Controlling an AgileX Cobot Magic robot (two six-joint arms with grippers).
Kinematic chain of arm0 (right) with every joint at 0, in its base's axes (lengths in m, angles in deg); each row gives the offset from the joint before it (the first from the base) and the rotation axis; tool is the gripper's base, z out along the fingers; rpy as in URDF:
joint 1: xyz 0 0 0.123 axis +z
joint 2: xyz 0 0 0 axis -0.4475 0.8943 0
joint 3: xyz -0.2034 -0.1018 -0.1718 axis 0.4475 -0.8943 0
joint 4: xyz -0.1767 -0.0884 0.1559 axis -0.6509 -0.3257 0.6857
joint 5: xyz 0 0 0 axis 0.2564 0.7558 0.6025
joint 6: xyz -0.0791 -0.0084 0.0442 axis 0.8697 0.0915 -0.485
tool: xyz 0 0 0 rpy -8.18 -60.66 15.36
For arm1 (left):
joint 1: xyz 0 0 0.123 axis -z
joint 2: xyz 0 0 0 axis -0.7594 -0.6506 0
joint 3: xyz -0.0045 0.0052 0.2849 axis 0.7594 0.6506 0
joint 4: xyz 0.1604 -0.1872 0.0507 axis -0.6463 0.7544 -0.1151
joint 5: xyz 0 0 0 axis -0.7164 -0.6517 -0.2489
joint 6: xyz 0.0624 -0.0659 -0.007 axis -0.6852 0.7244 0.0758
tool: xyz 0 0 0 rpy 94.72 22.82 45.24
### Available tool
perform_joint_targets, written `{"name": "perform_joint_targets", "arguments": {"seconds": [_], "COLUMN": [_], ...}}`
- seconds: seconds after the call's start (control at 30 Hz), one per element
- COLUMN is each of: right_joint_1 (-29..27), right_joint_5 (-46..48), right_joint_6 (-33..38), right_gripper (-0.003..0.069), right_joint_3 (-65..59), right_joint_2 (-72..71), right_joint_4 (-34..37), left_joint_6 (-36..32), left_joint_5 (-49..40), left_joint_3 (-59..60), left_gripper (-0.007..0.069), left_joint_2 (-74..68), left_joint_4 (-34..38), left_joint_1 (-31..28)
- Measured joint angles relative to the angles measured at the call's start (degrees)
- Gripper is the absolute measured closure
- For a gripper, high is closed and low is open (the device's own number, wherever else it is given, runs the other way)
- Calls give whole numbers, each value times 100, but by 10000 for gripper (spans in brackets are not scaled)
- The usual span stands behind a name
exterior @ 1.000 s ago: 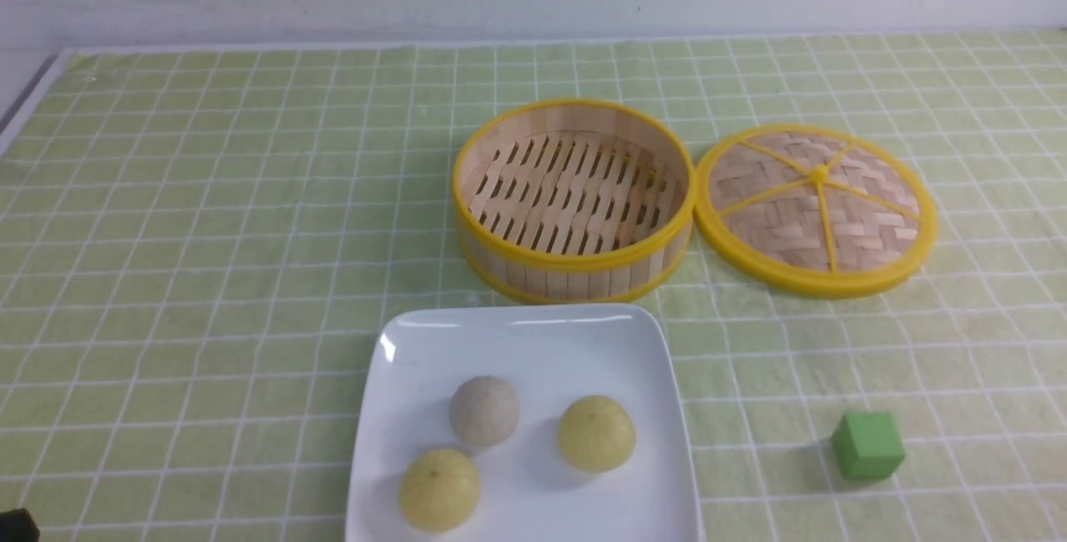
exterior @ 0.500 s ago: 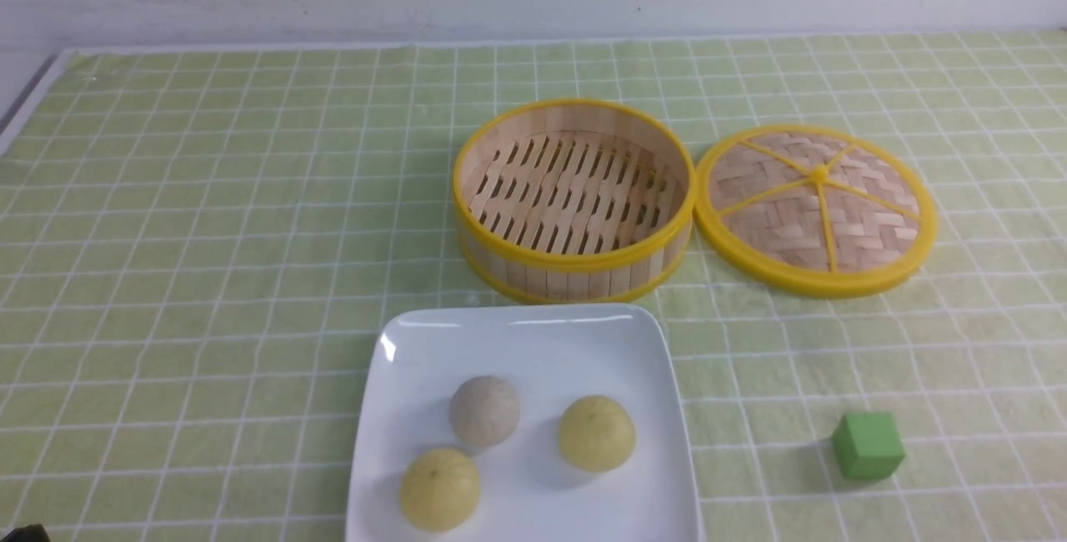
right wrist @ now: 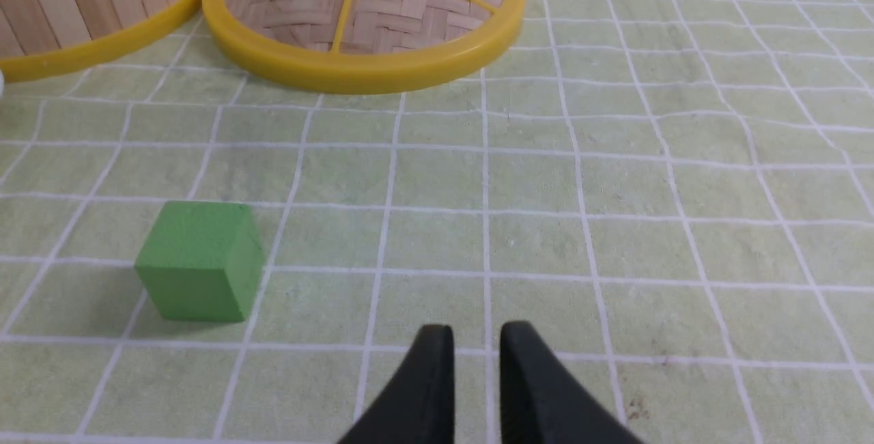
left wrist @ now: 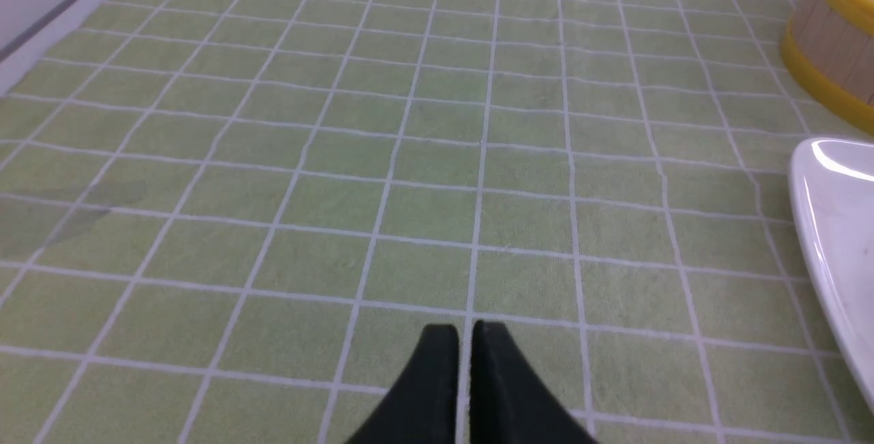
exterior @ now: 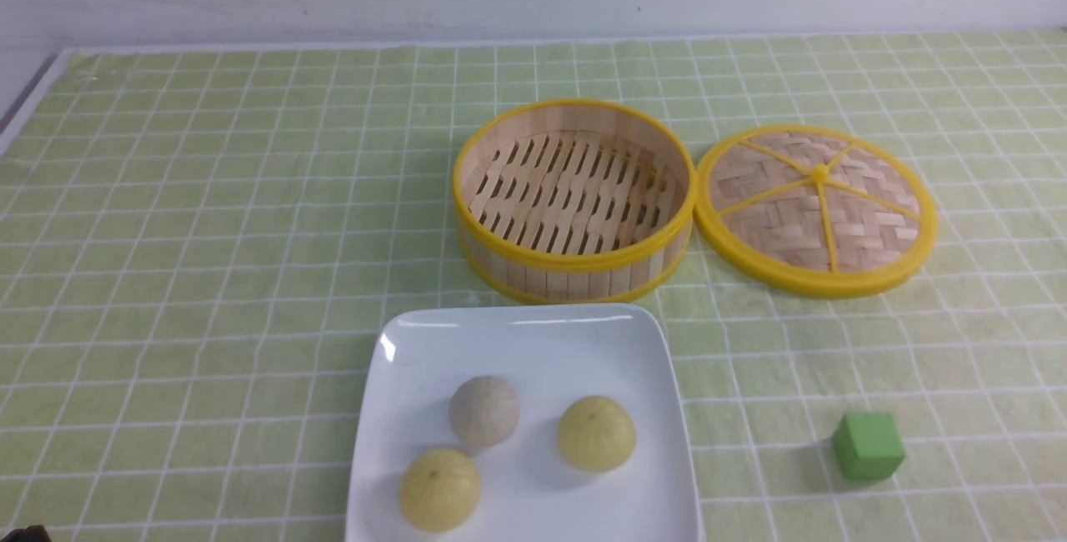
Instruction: Put the steamed buns into the plate on the green tablecloth.
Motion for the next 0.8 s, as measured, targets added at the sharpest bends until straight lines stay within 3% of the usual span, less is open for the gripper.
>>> {"name": "perform_joint_targets", "arguments": {"seconds": [0.8], "right_joint_1": [0], "right_joint_5": [0], "right_joint_6": [0], "right_gripper": [498], "right_joint_3": [0], "right_joint_2": [0], "right_joint_4": [0], "left_joint_6": [0], "left_joint_5": [0], "left_joint_3": [0], "left_gripper": [556], "left_joint_2": [0], "left_joint_4": [-13], "left_joint_1": [0]}}
